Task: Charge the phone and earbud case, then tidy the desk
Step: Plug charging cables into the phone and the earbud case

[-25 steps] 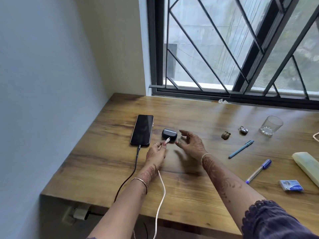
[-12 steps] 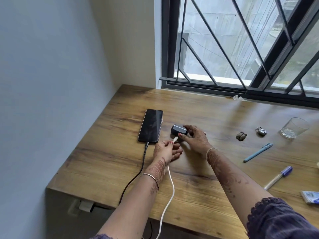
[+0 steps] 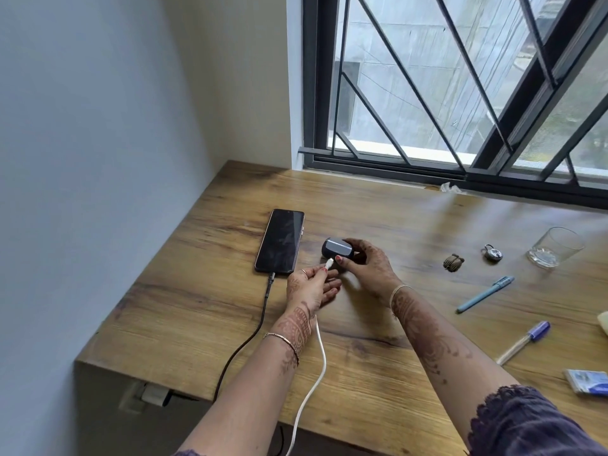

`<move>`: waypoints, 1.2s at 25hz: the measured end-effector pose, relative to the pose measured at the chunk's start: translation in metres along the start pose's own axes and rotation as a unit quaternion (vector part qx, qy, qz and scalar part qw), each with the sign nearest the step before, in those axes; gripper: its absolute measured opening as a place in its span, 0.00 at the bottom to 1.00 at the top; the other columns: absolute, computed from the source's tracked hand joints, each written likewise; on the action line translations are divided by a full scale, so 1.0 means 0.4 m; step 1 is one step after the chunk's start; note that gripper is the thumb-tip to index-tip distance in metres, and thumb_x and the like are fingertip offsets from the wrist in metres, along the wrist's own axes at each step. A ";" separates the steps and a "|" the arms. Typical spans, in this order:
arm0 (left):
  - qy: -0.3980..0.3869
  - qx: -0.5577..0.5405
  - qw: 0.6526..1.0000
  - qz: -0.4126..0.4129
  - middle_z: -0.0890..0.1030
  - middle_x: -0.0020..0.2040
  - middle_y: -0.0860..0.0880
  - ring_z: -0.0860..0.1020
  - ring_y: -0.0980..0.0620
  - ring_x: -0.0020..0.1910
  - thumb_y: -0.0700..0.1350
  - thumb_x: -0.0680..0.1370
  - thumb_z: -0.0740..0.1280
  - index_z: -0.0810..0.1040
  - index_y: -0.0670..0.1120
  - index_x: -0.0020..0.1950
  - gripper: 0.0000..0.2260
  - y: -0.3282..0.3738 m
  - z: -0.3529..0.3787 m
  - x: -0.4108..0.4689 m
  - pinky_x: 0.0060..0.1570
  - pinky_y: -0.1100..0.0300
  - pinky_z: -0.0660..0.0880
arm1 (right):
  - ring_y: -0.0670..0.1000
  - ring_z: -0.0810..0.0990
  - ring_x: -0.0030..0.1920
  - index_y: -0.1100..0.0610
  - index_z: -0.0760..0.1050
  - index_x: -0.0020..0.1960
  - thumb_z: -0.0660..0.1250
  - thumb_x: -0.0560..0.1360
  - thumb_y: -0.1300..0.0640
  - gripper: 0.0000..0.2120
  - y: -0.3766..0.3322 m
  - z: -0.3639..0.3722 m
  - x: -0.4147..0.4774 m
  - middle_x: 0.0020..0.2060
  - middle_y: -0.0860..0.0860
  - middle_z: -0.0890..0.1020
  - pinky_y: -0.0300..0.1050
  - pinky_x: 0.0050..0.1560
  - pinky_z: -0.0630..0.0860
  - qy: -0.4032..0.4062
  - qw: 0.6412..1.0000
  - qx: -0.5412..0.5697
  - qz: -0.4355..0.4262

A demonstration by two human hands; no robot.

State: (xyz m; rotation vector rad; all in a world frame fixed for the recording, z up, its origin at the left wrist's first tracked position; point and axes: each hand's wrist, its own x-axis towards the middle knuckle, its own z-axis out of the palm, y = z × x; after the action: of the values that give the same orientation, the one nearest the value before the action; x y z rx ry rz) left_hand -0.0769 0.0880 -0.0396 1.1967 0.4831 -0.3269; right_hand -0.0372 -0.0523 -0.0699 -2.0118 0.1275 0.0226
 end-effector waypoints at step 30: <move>0.032 0.009 0.999 -0.011 0.82 0.29 0.47 0.80 0.55 0.22 0.40 0.78 0.66 0.73 0.42 0.47 0.03 -0.006 0.026 0.018 0.22 0.65 0.75 | 0.49 0.80 0.57 0.54 0.75 0.64 0.74 0.71 0.55 0.22 -0.015 -0.031 -0.001 0.55 0.52 0.83 0.48 0.64 0.75 -0.095 0.995 0.018 0.005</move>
State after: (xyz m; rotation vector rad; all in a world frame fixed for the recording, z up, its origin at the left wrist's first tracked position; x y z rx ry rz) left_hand -0.0701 0.0775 -0.0421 1.2225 0.5503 -0.3135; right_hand -0.0374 -0.0607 -0.0590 -1.9614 0.0157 0.2156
